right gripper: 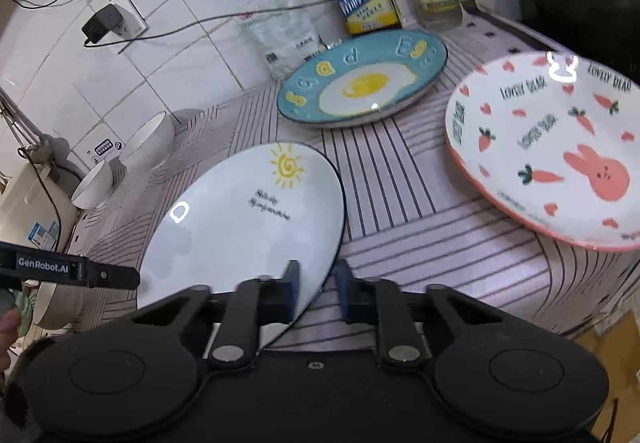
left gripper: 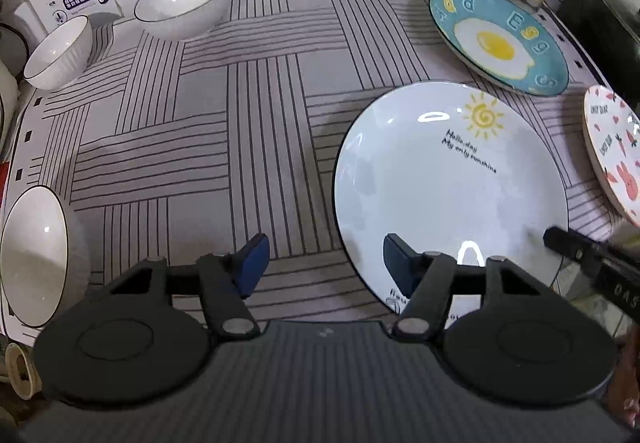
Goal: Organize plates and bowls
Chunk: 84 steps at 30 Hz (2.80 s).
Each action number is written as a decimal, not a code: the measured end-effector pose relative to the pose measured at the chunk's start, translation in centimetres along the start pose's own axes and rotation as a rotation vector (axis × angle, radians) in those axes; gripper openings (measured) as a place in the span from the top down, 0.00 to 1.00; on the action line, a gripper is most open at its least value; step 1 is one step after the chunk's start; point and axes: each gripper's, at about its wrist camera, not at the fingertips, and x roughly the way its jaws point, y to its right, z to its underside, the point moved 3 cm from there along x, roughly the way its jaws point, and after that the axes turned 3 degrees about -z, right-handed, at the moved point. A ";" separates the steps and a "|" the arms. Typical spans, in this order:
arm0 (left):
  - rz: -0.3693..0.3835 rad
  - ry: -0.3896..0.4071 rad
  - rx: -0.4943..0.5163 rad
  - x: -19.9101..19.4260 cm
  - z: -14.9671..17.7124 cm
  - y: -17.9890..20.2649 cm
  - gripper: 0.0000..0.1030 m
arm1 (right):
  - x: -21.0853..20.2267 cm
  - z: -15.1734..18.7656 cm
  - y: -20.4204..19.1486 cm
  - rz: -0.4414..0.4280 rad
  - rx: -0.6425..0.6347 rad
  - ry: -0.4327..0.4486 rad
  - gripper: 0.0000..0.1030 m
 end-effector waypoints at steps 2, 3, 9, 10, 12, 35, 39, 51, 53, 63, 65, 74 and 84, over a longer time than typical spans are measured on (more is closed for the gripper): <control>0.019 -0.018 0.011 0.6 0.0 0.0 0.48 | 0.1 0.2 0.2 -0.017 0.009 0.003 0.84; 0.021 -0.029 0.011 0.9 -0.1 -0.1 0.54 | 0.1 0.3 0.2 -0.020 0.012 0.005 0.84; 0.046 -0.049 -0.008 2.4 0.0 -0.2 0.72 | 1.0 0.3 0.6 -0.049 0.036 -0.018 0.82; 0.058 -0.052 -0.005 2.6 0.1 0.0 0.75 | 1.3 0.4 0.7 -0.057 0.041 -0.023 0.82; 0.090 -0.071 -0.005 2.9 0.4 0.5 0.80 | 1.7 0.6 0.6 -0.061 0.046 -0.016 0.81; 0.030 0.001 -0.086 0.5 -0.5 -4.0 0.79 | 2.8 -1.5 -4.7 -0.142 -0.096 -0.041 0.78; 0.020 0.010 -0.105 0.8 -2.0 -6.0 0.79 | 4.1 -3.4 -6.4 -0.176 -0.141 -0.033 0.78; -0.036 -0.012 -0.123 4.4 -5.9 -9.0 0.79 | 10.4 -6.6 -8.1 -0.237 -0.139 -0.057 0.78; -0.041 -0.021 -0.117 5.1 -6.2 -8.9 0.79 | 11.6 -6.9 -8.2 -0.224 -0.148 -0.062 0.79; -0.069 -0.029 -0.134 6.5 -5.9 -8.6 0.77 | 13.8 -6.4 -8.5 -0.127 -0.212 -0.072 0.78; -0.070 -0.034 -0.139 6.5 -6.0 -8.5 0.77 | 13.9 -6.5 -8.6 -0.115 -0.216 -0.082 0.77; -0.090 -0.008 -0.106 3.9 -5.0 -7.6 0.60 | 11.0 -6.6 -9.6 -0.042 -0.306 -0.093 0.60; -0.084 0.091 -0.002 -2.3 -4.6 -3.9 0.45 | 2.9 -8.1 -8.2 -0.010 -0.337 0.039 0.32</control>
